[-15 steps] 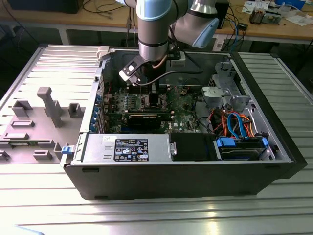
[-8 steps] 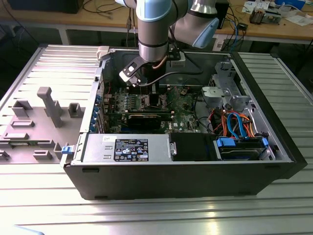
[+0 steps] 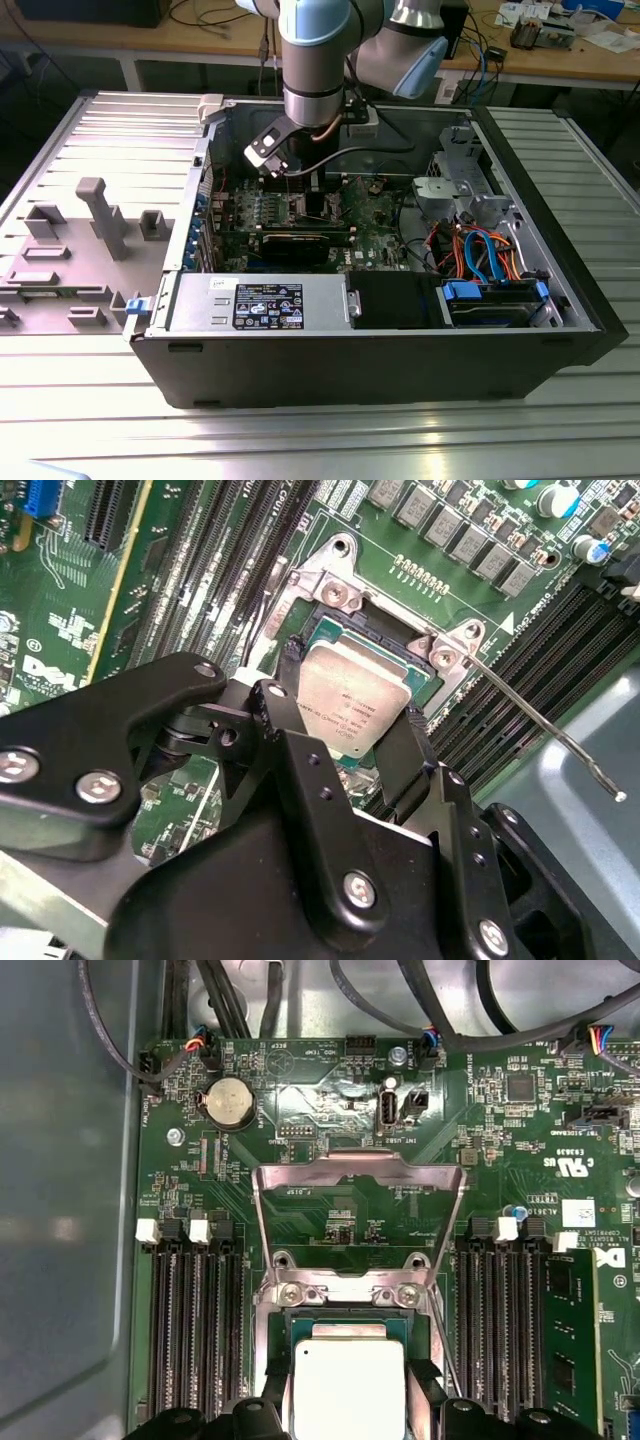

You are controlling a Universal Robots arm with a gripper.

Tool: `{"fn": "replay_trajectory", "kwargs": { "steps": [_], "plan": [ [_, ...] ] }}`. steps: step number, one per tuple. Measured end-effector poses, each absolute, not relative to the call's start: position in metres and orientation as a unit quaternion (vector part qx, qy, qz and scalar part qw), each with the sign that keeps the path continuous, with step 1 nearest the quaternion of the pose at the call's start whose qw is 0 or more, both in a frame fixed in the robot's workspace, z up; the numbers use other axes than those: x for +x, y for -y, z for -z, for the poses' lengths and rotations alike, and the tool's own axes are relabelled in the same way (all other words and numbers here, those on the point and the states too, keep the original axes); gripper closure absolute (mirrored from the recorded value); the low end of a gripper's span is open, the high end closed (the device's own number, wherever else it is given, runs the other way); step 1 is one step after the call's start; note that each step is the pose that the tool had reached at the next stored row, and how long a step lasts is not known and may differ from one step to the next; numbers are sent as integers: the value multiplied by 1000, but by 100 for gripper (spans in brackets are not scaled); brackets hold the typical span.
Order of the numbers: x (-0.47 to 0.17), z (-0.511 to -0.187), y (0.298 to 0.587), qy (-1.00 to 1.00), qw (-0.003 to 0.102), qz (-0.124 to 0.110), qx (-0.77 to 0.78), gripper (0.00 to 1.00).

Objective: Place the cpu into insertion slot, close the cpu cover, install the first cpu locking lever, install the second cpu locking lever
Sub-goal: 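Place the cpu into insertion slot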

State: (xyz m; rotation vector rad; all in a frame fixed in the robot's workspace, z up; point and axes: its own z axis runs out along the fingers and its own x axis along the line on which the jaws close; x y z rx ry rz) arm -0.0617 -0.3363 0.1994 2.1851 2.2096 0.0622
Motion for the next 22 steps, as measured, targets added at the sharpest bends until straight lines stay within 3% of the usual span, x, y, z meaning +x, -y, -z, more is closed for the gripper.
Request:
{"fn": "replay_trajectory", "kwargs": {
  "steps": [15, 17, 18, 22],
  "plan": [
    [-62, -197, 336, -710, 16, -20, 703, 46],
    [-61, -197, 336, -710, 16, -21, 703, 45],
    [-61, -197, 336, -710, 16, -20, 703, 39],
    [-61, -197, 336, -710, 16, -20, 703, 39]
  ]
}}
